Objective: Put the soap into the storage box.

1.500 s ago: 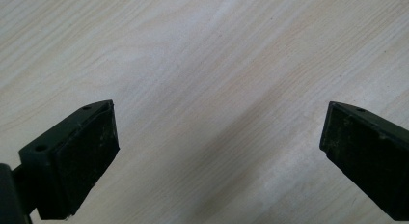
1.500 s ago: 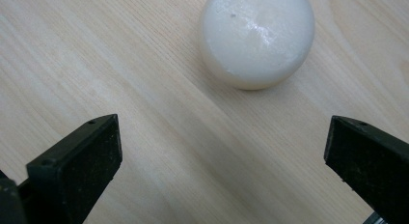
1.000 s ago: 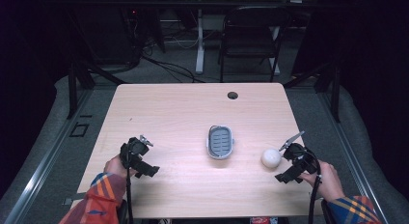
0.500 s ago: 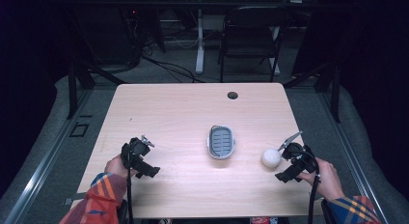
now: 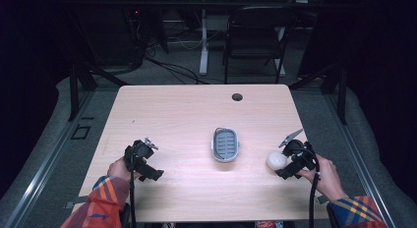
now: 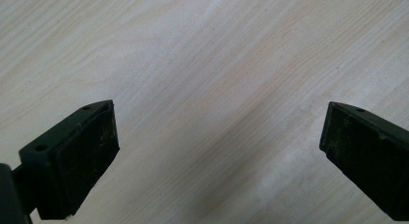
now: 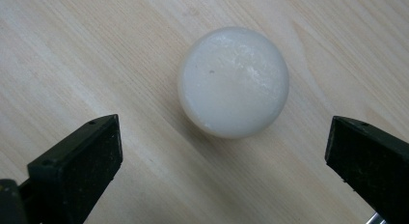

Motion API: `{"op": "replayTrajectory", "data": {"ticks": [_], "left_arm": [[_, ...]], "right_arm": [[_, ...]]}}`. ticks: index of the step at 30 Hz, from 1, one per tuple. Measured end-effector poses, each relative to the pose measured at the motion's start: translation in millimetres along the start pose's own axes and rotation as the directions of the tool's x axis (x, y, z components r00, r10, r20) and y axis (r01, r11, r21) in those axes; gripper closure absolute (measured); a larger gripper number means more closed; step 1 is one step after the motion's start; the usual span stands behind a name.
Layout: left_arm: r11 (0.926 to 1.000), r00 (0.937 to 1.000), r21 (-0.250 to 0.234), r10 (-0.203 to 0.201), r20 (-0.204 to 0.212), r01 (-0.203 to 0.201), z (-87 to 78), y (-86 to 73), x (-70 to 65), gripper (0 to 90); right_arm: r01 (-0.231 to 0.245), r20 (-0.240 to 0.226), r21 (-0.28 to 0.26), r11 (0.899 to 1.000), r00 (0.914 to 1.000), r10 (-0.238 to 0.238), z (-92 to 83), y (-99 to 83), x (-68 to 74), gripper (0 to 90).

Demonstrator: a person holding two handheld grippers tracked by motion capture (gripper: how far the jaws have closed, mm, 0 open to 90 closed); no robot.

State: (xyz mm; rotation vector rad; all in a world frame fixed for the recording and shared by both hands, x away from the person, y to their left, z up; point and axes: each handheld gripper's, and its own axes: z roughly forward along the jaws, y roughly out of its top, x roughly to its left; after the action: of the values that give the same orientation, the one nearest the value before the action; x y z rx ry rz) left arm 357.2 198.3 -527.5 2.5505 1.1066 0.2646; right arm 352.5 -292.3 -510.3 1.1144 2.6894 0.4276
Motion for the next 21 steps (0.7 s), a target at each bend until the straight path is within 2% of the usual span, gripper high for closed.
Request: {"op": "replayTrajectory", "data": {"ticks": [3, 4, 5, 6, 7, 8, 10, 12, 13, 16, 21], "left_arm": [[1.0000, 1.0000, 0.003, 0.002, 0.000, -0.002, 0.2, 0.4, -0.1, 0.1], [1.0000, 1.0000, 0.002, 0.003, 0.001, -0.003, 0.5, 0.6, -0.3, 0.1], [1.0000, 1.0000, 0.003, 0.004, 0.001, -0.004, 0.6, 0.8, -0.3, 0.1], [1.0000, 1.0000, 0.004, 0.005, 0.001, -0.005, 0.8, 0.9, -0.3, 0.1], [1.0000, 1.0000, 0.005, 0.005, 0.001, -0.005, 0.9, 1.0, -0.2, 0.1], [1.0000, 1.0000, 0.005, 0.006, 0.001, -0.006, 1.0, 1.0, -0.2, 0.1], [1.0000, 1.0000, 0.005, 0.006, 0.001, -0.006, 1.0, 1.0, -0.1, 0.1], [1.0000, 1.0000, 0.004, 0.004, 0.001, -0.004, 0.9, 0.8, -0.1, 0.1], [1.0000, 1.0000, 0.004, 0.004, 0.002, -0.005, 0.8, 0.8, 0.0, 0.1], [1.0000, 1.0000, 0.005, 0.005, 0.001, -0.005, 0.9, 0.8, 0.0, 0.1], [1.0000, 1.0000, 0.005, 0.004, 0.001, -0.005, 0.5, 0.7, 0.0, 0.1]], "right_arm": [[-0.019, 0.014, -0.019, 1.000, 0.9997, 0.019, 3.3, 1.1, 0.6, 0.0], [-0.003, 0.020, -0.004, 1.000, 0.9998, 0.003, 2.0, 2.7, -0.5, 0.0], [-0.006, 0.012, -0.013, 1.000, 0.9999, 0.007, 2.2, 3.8, -0.7, 0.0], [0.001, 0.026, -0.005, 1.000, 0.9997, -0.001, 2.0, 4.7, -1.4, 0.0], [-0.001, 0.022, -0.001, 1.000, 0.9998, 0.001, 3.3, 6.1, -1.7, 0.0], [-0.015, 0.012, -0.019, 1.000, 0.9998, 0.015, 6.3, 6.3, -1.2, 0.0], [0.006, 0.019, 0.011, 1.000, 0.9998, -0.006, 6.8, 9.0, -3.0, 0.0], [0.005, 0.018, 0.013, 1.000, 0.9998, -0.005, 7.9, 10.3, -3.5, 0.0], [-0.010, 0.014, -0.004, 1.000, 0.9998, 0.010, 9.7, 10.7, -2.9, 0.0], [0.004, 0.005, 0.019, 1.000, 1.0000, -0.004, 11.9, 15.9, -6.5, 0.0], [-0.009, -0.004, 0.016, 1.000, 1.0000, 0.009, 18.1, 19.0, -6.6, 0.0]]}}
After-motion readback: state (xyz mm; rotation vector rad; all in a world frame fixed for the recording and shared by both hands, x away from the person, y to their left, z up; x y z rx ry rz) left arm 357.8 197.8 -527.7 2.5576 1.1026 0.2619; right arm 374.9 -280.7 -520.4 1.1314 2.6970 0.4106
